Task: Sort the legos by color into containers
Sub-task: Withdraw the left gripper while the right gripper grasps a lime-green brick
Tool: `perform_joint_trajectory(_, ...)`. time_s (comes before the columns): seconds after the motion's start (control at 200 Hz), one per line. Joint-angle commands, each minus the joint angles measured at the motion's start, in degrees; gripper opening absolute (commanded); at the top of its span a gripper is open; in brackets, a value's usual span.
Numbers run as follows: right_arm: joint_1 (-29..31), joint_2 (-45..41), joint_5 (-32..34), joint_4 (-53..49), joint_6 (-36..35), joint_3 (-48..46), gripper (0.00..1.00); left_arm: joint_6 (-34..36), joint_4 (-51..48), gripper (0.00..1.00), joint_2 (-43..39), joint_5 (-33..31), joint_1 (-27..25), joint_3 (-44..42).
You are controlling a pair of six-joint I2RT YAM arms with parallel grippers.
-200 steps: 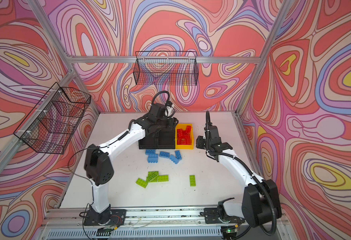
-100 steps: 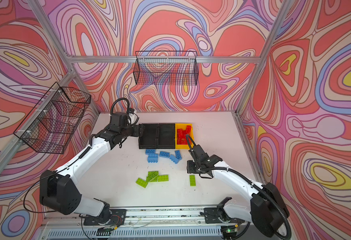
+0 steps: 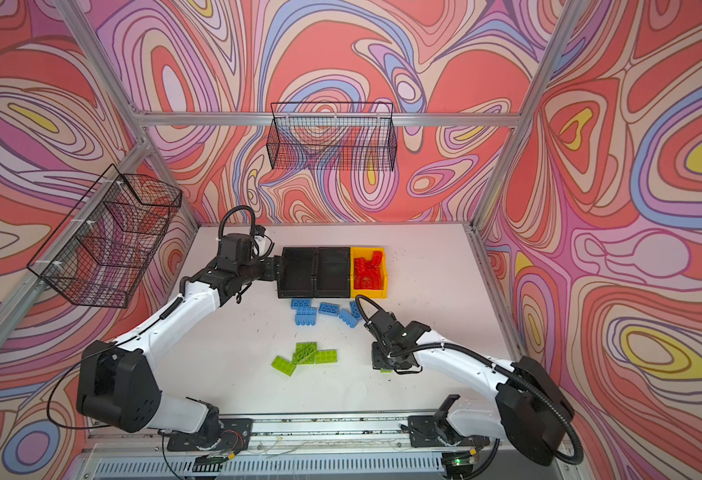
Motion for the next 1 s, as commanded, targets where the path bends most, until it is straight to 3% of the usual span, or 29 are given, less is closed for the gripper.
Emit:
perform_joint_trajectory(0.0,0.56,1.45,1.96,1.76,1.95,-0.46,0.53,-0.19,1.38,0.76,-1.65,0.87,0.63,-0.15)
perform_joint_trajectory(0.491,0.52,5.00,4.12,5.87,1.81,-2.93,0.38,-0.11,1.28,0.76,-2.78,0.28,0.80,-0.50)
perform_joint_trajectory(0.816,0.52,4.80,7.38,2.70,1.76,-1.36,0.47,-0.10,1.28,0.76,-3.13,0.33,0.85,-0.68)
perform_joint_trajectory(0.997,0.57,5.33,7.61,2.99,1.78,-1.82,0.44,-0.03,1.29,0.76,-3.03,0.68,0.81,-0.59)
